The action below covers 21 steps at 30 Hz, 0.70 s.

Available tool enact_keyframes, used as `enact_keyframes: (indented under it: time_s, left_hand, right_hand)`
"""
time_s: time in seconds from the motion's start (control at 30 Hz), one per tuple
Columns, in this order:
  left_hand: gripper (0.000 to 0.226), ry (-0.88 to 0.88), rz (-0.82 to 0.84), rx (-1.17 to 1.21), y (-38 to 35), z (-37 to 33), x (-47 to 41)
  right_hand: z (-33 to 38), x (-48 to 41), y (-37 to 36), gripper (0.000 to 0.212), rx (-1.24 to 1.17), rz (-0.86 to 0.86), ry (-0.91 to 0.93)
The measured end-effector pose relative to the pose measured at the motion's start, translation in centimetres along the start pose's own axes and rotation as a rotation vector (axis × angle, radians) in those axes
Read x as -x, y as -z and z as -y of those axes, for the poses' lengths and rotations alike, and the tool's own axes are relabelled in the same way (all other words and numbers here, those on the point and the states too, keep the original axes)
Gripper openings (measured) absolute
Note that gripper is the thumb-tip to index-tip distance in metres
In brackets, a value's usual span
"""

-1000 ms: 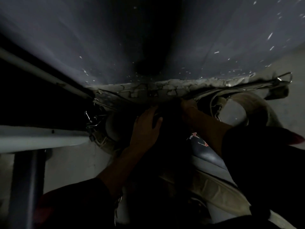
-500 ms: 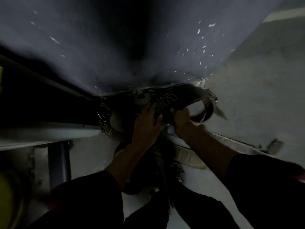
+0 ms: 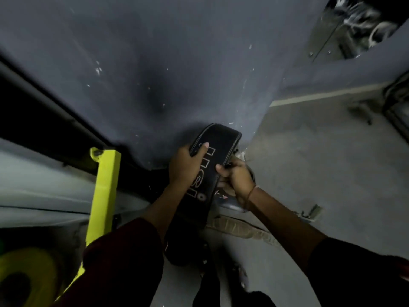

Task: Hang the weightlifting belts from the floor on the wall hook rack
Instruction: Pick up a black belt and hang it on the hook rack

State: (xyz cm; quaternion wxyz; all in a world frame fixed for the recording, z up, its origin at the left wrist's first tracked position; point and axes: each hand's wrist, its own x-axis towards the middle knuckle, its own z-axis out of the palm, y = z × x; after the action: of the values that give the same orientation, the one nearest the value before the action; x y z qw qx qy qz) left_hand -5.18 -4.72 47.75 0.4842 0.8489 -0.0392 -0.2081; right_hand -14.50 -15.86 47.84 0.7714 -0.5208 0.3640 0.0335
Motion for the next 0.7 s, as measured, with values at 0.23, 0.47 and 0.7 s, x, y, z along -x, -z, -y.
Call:
enact_keyframes:
  time_s: [0.23,0.47,0.7]
  left_hand:
    - [0.022,0.027,0.265,0.534,5.6,-10.6,8.7]
    - [0.035,0.013,0.296,0.699,7.1,-18.0,18.9]
    - [0.027,-0.273,0.056,0.737,11.2,-25.7,22.1]
  right_hand:
    - [9.0,10.0,-0.5,0.033,-0.014,0.088,0.157]
    - [14.3,19.5,0.4,0.035,-0.169,0.161,0.422]
    - [17.7,26.4,-0.8,0.038,-0.160,0.335,0.604]
